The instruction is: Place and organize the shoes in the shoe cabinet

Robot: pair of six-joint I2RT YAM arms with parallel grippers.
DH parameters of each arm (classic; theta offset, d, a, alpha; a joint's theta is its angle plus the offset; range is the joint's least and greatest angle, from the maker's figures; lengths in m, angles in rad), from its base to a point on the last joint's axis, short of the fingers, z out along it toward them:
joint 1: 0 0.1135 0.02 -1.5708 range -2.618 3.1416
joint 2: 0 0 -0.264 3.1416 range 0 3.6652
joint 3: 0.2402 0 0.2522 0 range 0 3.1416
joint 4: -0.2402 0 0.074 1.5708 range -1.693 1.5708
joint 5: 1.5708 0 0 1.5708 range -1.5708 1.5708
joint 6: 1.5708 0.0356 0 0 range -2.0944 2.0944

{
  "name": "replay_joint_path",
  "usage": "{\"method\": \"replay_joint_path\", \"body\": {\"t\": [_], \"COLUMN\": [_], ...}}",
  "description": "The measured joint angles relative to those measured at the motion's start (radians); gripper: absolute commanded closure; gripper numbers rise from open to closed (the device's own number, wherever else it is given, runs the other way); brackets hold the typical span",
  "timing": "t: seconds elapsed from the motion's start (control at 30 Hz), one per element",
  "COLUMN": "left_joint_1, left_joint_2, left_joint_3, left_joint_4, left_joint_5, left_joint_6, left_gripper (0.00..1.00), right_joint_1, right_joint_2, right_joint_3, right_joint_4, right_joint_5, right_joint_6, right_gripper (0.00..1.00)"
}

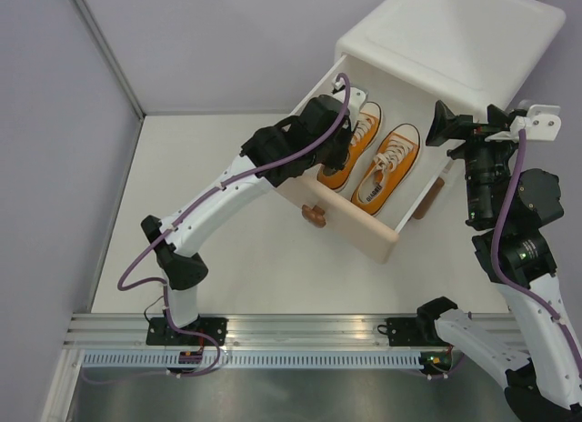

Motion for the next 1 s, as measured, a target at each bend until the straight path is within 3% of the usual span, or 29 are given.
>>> {"method": "replay_joint_path", "body": {"t": [0.2,0.5,0.6,0.67,1.0], "left_joint_1": [0.000,-0.003,0.000,0.009,0.057], "left_joint_2": [0.006,0.006,0.006,0.006,-0.003], "left_joint_3": [0.002,0.002,0.002,0.002,0.002], "left_joint_4": [0.006,0.008,0.009,0.012,0.068], "left_joint_5": [0.050,-0.022,-0.049,-0.051,0.021], "left_joint_6": [0.000,0.002,0.002,-0.006,-0.056], "left_gripper": [0.71,0.48,0.32,0.28,0.23], "right_joint_1": [0.000,0.000,0.000,0.000,0.000], "right_joint_2": [0.000,-0.006,-0.008,-0.008,-0.031], "right_joint_3": [-0.001,-0.001,-0.002,-0.002,-0.006], "right_joint_4": [0.000,0.000,0.000,0.000,0.000], "right_joint_5": [0.000,0.000,0.000,0.000,0.000], "right_joint_6": [0.000,0.000,0.000,0.000,-0.004], "right_gripper": [0.02,0.02,0.02,0.02,0.02]}}
